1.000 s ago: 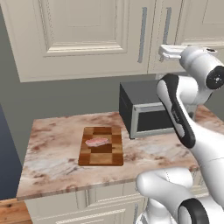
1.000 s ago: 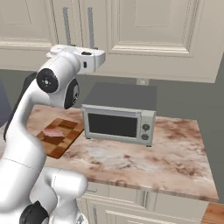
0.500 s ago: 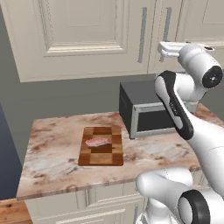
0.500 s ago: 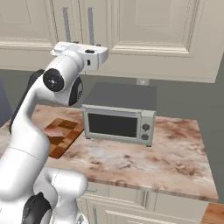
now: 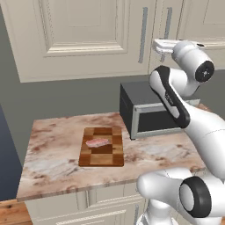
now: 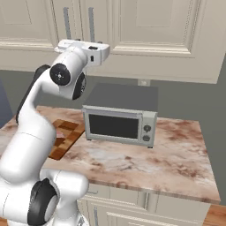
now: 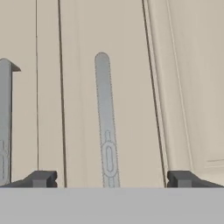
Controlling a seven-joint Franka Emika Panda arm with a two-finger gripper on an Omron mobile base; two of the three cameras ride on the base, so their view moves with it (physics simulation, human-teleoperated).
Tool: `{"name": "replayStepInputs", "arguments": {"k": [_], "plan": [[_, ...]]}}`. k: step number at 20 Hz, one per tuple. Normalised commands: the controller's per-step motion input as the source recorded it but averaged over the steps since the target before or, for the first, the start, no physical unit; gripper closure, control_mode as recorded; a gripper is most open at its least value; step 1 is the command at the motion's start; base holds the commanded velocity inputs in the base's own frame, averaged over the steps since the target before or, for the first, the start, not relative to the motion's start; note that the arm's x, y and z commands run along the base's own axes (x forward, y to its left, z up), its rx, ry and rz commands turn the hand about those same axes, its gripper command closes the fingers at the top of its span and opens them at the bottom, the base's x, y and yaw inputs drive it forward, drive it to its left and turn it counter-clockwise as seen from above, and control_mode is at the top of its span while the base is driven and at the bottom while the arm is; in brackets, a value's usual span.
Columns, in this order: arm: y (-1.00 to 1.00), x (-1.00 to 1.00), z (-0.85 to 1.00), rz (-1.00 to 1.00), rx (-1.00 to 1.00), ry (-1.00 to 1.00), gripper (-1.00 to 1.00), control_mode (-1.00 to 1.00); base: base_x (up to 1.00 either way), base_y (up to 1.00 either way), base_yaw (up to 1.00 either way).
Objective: Open the cabinet, retrieve the rolling pin, and place it next to the meat on the cutting board to prepare for tenderizing.
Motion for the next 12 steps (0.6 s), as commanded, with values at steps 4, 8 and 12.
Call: {"name": "replayStepInputs", "arguments": {"k": [4,8,12], "plan": [[0.1,0.41,-0.05,0.07,0.0,0.0,-1.0,-1.0,0.0,0.0,0.0],[0.05,0.44,-0.06,0.09,0.0,0.0,-1.0,-1.0,0.0,0.0,0.0],[0.0,0.47,-0.05,0.08,0.0,0.0,-1.0,-1.0,0.0,0.0,0.0]]}}
